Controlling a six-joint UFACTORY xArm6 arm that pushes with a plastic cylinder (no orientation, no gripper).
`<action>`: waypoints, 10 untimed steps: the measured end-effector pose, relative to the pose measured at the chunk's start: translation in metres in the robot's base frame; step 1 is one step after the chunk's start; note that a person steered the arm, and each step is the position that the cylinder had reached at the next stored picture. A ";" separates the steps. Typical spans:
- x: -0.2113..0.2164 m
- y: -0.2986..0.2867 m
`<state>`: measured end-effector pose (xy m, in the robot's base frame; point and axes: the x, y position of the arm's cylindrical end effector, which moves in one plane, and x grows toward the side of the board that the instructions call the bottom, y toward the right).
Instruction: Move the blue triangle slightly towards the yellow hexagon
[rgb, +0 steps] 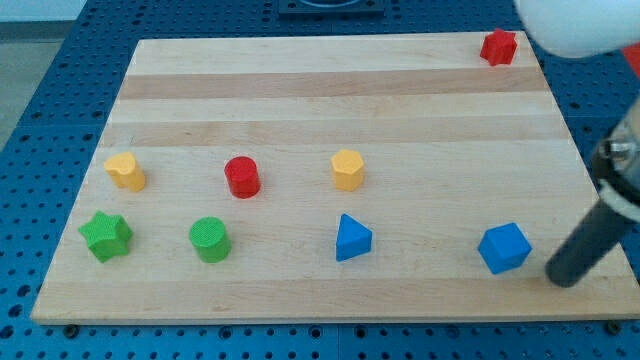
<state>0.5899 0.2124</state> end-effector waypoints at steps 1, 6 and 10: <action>0.000 -0.038; 0.005 -0.154; -0.050 -0.225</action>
<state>0.5395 -0.0130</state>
